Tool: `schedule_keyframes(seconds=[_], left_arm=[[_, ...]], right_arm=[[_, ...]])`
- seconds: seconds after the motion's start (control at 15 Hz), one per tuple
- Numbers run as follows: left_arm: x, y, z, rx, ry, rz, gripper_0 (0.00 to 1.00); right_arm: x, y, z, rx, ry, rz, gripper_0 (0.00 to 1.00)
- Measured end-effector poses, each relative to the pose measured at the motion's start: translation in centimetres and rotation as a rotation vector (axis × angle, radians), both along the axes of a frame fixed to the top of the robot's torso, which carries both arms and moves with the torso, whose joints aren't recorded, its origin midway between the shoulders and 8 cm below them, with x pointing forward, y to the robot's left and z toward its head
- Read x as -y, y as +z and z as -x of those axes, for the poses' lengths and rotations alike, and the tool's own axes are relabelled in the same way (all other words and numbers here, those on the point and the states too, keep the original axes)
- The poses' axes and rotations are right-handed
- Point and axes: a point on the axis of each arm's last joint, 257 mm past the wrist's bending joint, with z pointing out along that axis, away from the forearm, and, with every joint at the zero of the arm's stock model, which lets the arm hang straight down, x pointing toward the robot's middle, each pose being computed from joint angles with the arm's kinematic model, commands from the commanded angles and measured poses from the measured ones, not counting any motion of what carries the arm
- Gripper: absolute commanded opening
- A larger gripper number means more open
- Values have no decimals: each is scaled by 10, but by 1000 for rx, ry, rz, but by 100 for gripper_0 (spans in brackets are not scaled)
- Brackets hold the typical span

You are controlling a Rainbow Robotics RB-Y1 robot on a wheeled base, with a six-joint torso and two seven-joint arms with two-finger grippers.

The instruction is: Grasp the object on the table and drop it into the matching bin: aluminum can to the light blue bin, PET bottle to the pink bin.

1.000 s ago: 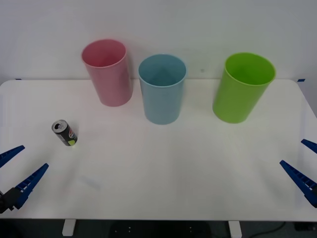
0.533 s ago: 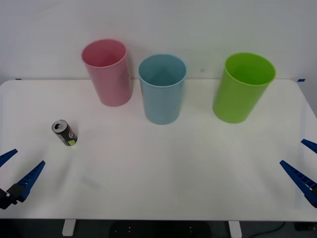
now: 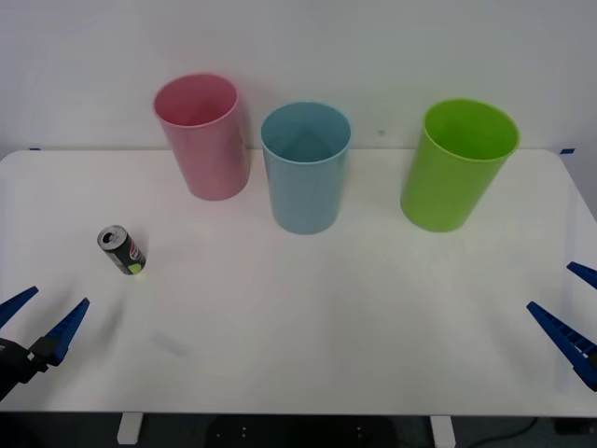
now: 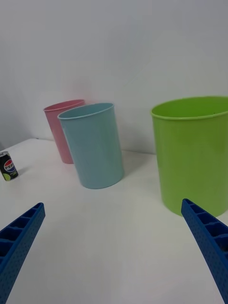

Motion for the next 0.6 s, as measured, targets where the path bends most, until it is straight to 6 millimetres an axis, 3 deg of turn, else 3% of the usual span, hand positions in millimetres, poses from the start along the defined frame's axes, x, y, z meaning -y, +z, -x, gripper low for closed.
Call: schedule_keyframes(seconds=[0.6], left_arm=[[5, -21, -38, -7, 54, -32, 100]], right_arm=[[0, 0, 0, 0, 0, 0, 100]])
